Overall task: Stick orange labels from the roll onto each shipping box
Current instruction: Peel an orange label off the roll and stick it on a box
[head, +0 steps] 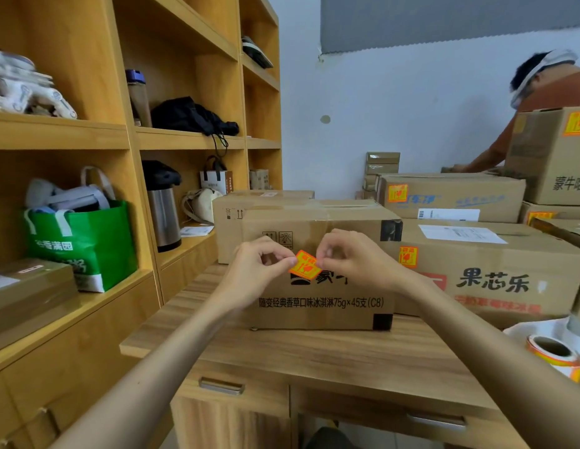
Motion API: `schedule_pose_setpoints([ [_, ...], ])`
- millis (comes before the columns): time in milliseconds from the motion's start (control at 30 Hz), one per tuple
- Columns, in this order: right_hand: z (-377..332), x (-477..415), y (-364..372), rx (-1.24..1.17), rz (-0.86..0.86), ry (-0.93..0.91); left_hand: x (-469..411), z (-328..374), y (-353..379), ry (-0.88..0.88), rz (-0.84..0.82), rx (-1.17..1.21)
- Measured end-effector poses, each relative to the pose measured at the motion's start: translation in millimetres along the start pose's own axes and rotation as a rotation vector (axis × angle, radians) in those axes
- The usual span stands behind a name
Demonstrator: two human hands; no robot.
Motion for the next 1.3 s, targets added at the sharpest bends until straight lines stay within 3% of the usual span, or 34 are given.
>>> schedule_pose_setpoints([
  [167,9.0,-5.0,7.8,-0.233,0.150,0.129,2.1,-19.9,-16.5,-0.134,0.098,0.146],
  [500,1.2,-13.9,44.1,-0.509,0.218,0.238,9.6,-47.4,-30.9,-0.270,0.167,0.228],
  [733,-1.5,-30.1,55.1,-0.246,0.371,0.270,-7.6,-49.7,-40.1,-0.150,0.280,-0.028],
  [867,-10.7,-39.5,54.7,-0.071,0.429,0.277,-20.3,-58.7,-46.2,-0.192,0.338,-0.068],
  [1300,-19.8,-52.1,60.9,0.104,0.471,0.316,-27.8,-68.5,-53.4,-0.237,0.380,-0.176],
])
Point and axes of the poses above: each hand's wrist, its own x-axis away from the middle knuckle, its own y-axis out of the palm, z = x × y, the point moved 7 cm from there along -x, towards the middle knuckle, and after that the axes turned 3 degrees about z, right-handed, at the moved point
